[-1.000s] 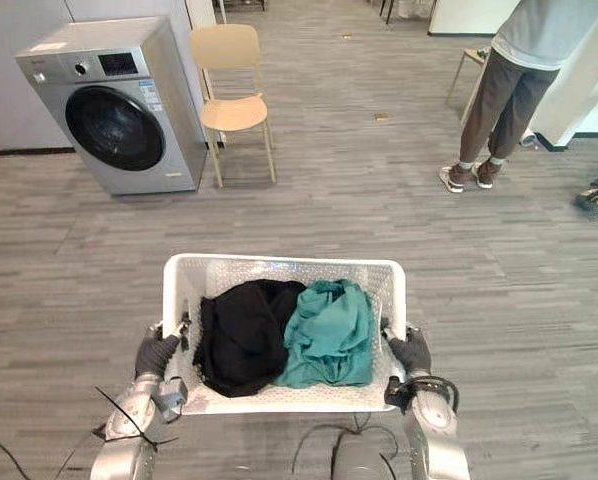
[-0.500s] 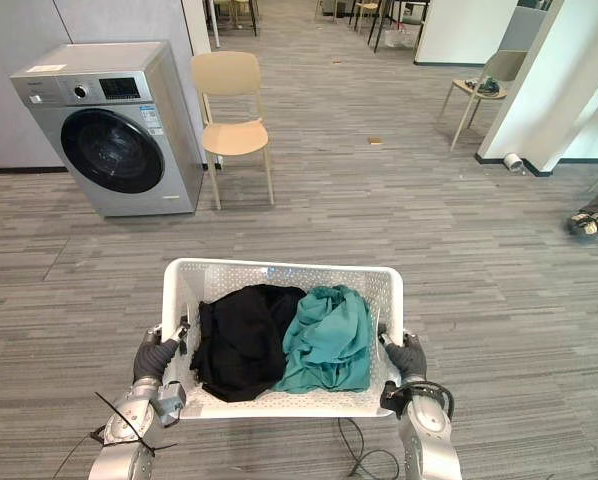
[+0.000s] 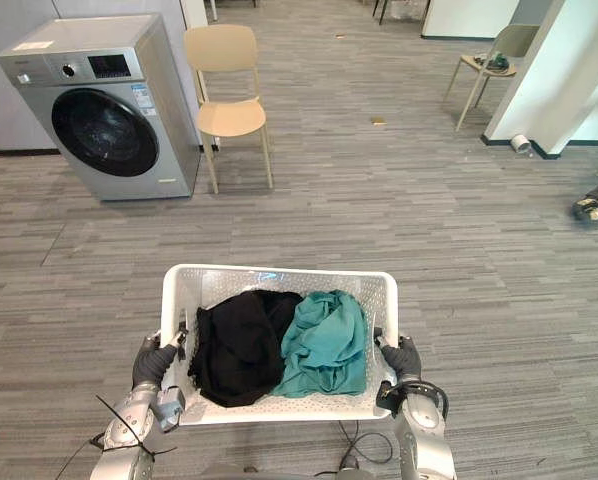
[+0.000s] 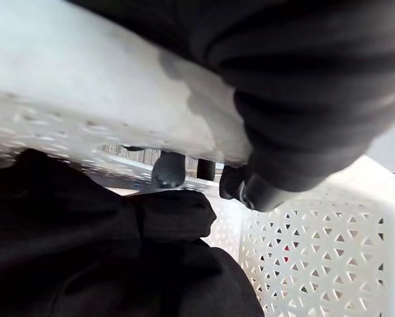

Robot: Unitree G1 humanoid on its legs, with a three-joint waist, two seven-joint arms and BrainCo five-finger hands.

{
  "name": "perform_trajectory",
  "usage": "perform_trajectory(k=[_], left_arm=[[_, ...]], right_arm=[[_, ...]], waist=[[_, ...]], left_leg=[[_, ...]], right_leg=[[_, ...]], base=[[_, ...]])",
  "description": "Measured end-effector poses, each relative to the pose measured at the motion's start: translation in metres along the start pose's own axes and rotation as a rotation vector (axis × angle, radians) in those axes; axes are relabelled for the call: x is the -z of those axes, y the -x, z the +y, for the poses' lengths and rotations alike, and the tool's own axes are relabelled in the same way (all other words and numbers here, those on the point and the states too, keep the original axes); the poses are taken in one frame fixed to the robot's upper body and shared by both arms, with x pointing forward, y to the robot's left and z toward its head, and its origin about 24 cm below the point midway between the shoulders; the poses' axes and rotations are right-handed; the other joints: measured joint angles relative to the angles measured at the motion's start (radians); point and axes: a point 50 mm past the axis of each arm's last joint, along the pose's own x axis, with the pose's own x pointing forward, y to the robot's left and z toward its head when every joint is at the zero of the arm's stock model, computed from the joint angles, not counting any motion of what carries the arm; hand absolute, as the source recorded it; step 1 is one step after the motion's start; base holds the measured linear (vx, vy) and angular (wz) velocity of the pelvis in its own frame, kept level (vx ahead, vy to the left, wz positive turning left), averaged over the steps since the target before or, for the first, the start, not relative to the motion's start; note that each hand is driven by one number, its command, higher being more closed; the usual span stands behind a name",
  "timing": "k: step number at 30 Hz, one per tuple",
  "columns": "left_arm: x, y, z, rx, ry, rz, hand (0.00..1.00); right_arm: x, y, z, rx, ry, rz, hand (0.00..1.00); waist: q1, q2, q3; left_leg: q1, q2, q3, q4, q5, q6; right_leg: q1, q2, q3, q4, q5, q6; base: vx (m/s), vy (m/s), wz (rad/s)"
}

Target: Pick up the laundry basket with both hands and put the clothes into the washing machine.

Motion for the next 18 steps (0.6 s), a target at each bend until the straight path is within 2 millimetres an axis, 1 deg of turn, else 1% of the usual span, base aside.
perform_trajectory(k=[1,2,3,4,5,6,7,8,9,10,11,12,13,14,15,16,17,18], left_arm=[[0.001,-0.001,0.001,-0.004,0.006,0.006,1.0],[0.001,-0.004,-0.001,0.003,0.013,0.008,1.0],[0.002,-0.003,-0.002,0.003,0.021,0.01,1.0],[0.004,-0.002,-0.004,0.001,0.043,0.017,1.0],[0.003,-0.002,-0.008,0.005,0.072,0.015,1.0],[0.002,-0.003,-0.01,0.007,0.082,0.012,1.0],[0.001,-0.003,-0.012,0.008,0.092,0.002,1.0],[-0.001,-0.003,-0.012,0.005,0.097,-0.012,1.0],[-0.002,-0.003,-0.012,0.004,0.099,-0.018,1.0],[-0.003,-0.003,-0.013,0.004,0.101,-0.022,1.0],[-0.003,-0.002,-0.014,0.005,0.105,-0.021,1.0],[-0.003,-0.003,-0.012,0.005,0.096,-0.021,1.0],[-0.002,-0.003,-0.011,0.006,0.089,-0.016,1.0],[0.0,-0.003,-0.012,0.008,0.087,-0.002,1.0],[0.0,-0.004,-0.01,0.008,0.075,0.004,1.0],[0.0,-0.004,-0.008,0.006,0.066,0.006,1.0],[0.0,-0.004,-0.006,0.004,0.057,0.006,1.0],[0.0,-0.004,-0.004,0.003,0.047,0.003,1.0]], right_arm=[[-0.001,0.0,0.001,-0.004,0.003,-0.004,1.0],[-0.004,0.0,-0.002,0.003,0.014,-0.014,1.0],[-0.006,-0.001,-0.004,0.003,0.022,-0.021,1.0],[-0.013,-0.001,-0.005,0.001,0.038,-0.043,1.0],[-0.02,-0.001,-0.006,-0.002,0.049,-0.071,1.0],[-0.025,-0.002,-0.008,-0.003,0.064,-0.086,1.0],[-0.031,-0.005,-0.008,-0.008,0.074,-0.105,1.0],[-0.034,-0.007,-0.007,-0.012,0.076,-0.116,1.0],[-0.035,-0.008,-0.007,-0.013,0.076,-0.12,1.0],[-0.037,-0.008,-0.007,-0.013,0.078,-0.124,1.0],[-0.037,-0.008,-0.008,-0.011,0.079,-0.125,1.0],[-0.034,-0.007,-0.007,-0.004,0.069,-0.115,1.0],[-0.031,-0.006,-0.007,-0.001,0.065,-0.106,1.0],[-0.028,-0.004,-0.009,0.005,0.064,-0.097,1.0],[-0.026,-0.003,-0.007,0.006,0.066,-0.09,1.0],[-0.024,-0.003,-0.005,0.005,0.063,-0.084,1.0],[-0.02,-0.002,-0.002,0.004,0.048,-0.068,1.0],[-0.018,-0.002,0.0,0.003,0.04,-0.061,1.0]], waist=[[0.005,0.005,0.02],[-0.002,0.011,0.051],[0.0,0.007,0.064],[0.012,-0.008,0.08],[0.027,-0.003,0.081],[0.027,-0.003,0.083],[0.029,0.002,0.082],[0.03,0.004,0.082],[0.031,0.007,0.08],[0.037,0.016,0.075],[0.042,0.027,0.068],[0.054,0.011,0.063],[0.051,-0.009,0.062],[0.045,-0.02,0.064],[0.032,-0.032,0.073],[0.027,-0.039,0.077],[0.016,-0.035,0.085],[0.008,-0.028,0.089]], left_leg=[[-0.017,0.023,0.027,0.107,0.005,0.005],[-0.09,0.059,0.078,0.283,0.044,0.036],[-0.122,0.073,0.094,0.359,0.084,0.036],[-0.196,0.085,0.12,0.454,0.122,0.03],[-0.232,0.069,0.123,0.405,0.097,0.015],[-0.248,0.058,0.124,0.363,0.096,0.016],[-0.274,0.037,0.123,0.261,0.099,0.012],[-0.293,0.03,0.115,0.151,0.11,-0.005],[-0.301,0.03,0.107,0.098,0.119,-0.019],[-0.31,0.031,0.101,0.032,0.127,-0.031],[-0.317,0.038,0.08,0.008,0.136,-0.033],[-0.306,0.005,0.082,0.077,0.179,-0.019],[-0.299,-0.011,0.084,0.116,0.161,0.005],[-0.287,-0.038,0.095,0.198,0.084,0.038],[-0.234,-0.061,0.127,0.225,0.024,0.063],[-0.195,-0.076,0.138,0.22,0.002,0.074],[-0.11,-0.089,0.145,0.201,-0.041,0.093],[-0.065,-0.088,0.144,0.183,-0.057,0.104]], right_leg=[[0.024,0.003,-0.019,0.004,-0.031,-0.001],[0.049,0.006,-0.046,0.01,-0.048,0.002],[0.062,0.002,-0.045,0.009,-0.053,-0.002],[0.077,-0.009,-0.039,0.001,-0.06,-0.004],[0.078,-0.029,-0.037,-0.007,-0.063,0.0],[0.077,-0.039,-0.035,-0.011,-0.063,0.0],[0.077,-0.057,-0.029,-0.021,-0.071,0.013],[0.076,-0.07,-0.024,-0.02,-0.088,0.033],[0.077,-0.073,-0.021,-0.017,-0.098,0.04],[0.079,-0.075,-0.016,-0.006,-0.119,0.058],[0.079,-0.078,-0.002,0.037,-0.163,0.079],[0.088,-0.126,0.014,0.101,-0.226,0.11],[0.092,-0.148,0.017,0.146,-0.238,0.131],[0.052,-0.196,0.036,0.317,-0.238,0.128],[-0.037,-0.248,0.059,0.564,-0.178,0.028],[-0.079,-0.275,0.062,0.68,-0.115,-0.051],[-0.143,-0.276,0.09,0.869,-0.088,-0.067],[-0.168,-0.25,0.097,0.928,-0.103,-0.05]], base=[[0.08,-0.083,0.46],[0.07,-0.093,0.51],[0.08,-0.073,0.37],[0.14,-0.066,0.04],[0.17,-0.042,-0.02],[0.21,0.014,-0.06],[0.22,0.071,-0.17],[0.25,0.102,-0.19],[0.31,0.162,-0.21],[0.38,0.237,-0.27],[0.52,0.347,-0.39],[0.48,0.329,-0.35],[0.53,0.285,-0.17],[0.56,0.285,-0.04],[0.69,0.344,0.0],[0.58,0.318,-0.09],[0.61,0.26,-0.08],[0.62,0.222,-0.1]])
